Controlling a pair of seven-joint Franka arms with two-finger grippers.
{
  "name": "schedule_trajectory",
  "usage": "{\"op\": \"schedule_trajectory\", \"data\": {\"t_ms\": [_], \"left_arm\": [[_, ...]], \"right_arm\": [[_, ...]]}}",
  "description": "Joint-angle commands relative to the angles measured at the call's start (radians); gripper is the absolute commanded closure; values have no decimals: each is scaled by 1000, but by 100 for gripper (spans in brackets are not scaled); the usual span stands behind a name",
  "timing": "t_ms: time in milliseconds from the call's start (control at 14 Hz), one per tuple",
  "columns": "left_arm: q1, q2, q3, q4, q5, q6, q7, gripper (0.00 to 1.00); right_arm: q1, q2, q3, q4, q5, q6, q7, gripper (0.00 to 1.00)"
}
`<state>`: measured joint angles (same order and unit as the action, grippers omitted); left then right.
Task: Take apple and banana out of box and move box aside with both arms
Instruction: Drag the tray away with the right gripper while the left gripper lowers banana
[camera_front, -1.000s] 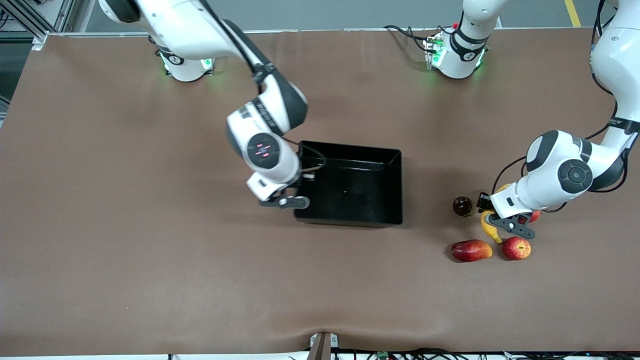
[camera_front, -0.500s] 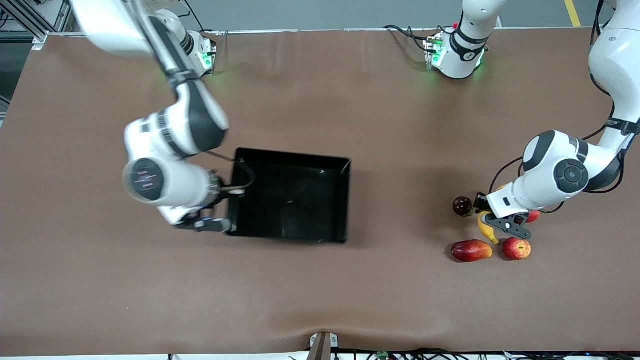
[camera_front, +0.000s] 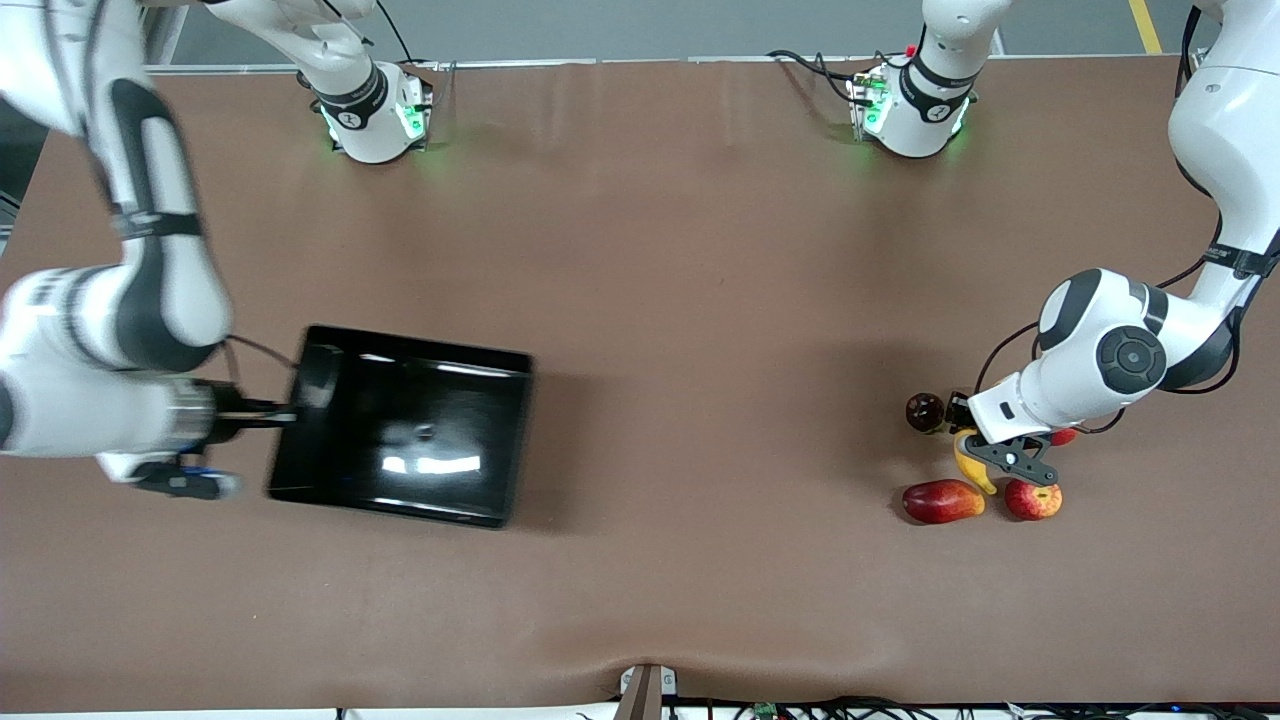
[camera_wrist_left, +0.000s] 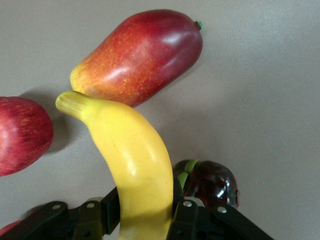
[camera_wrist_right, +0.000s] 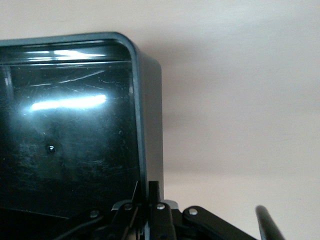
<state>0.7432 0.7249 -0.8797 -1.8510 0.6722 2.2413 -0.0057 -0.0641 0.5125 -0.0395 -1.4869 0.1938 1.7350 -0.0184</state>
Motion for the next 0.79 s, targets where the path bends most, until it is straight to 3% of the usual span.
{"op": "schedule_trajectory", "data": {"t_ms": [0, 429, 714], "left_arm": [[-21, 28, 7, 29, 26, 9, -20, 100], [-143, 54, 117, 91, 20, 29, -54, 100], [-160, 51, 139, 98, 32, 32, -56, 100]], "right_arm": [[-127, -31, 27, -90, 6, 30, -125, 100], [-298, -38, 26, -257, -25, 167, -317, 100], [-315, -14, 27, -263, -60, 229, -397, 100]]}}
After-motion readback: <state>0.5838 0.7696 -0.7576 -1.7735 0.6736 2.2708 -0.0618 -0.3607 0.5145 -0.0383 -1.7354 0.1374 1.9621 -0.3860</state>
